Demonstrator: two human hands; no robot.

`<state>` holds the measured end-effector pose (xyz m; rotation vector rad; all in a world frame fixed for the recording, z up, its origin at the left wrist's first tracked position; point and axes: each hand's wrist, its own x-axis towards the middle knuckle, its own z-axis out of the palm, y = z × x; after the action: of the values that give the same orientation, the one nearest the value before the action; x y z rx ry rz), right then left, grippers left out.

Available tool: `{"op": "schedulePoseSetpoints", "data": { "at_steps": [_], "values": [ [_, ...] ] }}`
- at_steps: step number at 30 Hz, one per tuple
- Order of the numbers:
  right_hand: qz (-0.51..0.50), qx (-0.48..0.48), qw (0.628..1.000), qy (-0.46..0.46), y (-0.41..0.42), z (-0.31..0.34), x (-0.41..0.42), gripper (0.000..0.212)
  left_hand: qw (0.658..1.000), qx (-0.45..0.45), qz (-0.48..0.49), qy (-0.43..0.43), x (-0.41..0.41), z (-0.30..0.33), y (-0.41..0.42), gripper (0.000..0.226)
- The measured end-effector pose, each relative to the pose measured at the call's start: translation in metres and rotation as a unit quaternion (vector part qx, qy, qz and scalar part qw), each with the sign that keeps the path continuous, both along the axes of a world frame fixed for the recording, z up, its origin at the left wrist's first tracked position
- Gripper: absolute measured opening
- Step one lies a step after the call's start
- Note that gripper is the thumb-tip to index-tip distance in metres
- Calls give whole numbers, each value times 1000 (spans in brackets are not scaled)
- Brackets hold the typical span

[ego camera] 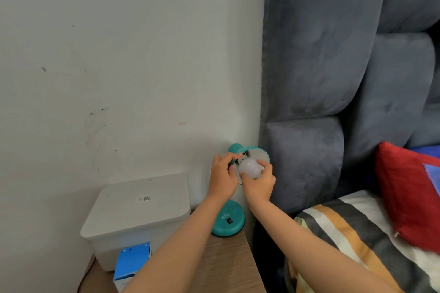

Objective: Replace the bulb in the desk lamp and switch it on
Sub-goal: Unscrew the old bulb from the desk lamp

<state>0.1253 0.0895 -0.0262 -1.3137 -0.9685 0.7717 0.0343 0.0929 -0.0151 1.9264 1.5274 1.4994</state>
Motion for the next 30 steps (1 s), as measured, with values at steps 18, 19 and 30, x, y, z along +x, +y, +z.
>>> {"op": "schedulePoseSetpoints", "data": {
  "at_steps": [18,19,30],
  "values": [
    [50,-6,997,-57,0,6,11,72,1000,-15,9,-16,3,5,-3,39],
    [48,-7,998,-47,1,5,9,68,1000,-15,11,-19,3,5,-3,39],
    [14,-39,997,62,3,10,9,69,1000,-16,15,-11,4,5,-4,39]
  ]
}}
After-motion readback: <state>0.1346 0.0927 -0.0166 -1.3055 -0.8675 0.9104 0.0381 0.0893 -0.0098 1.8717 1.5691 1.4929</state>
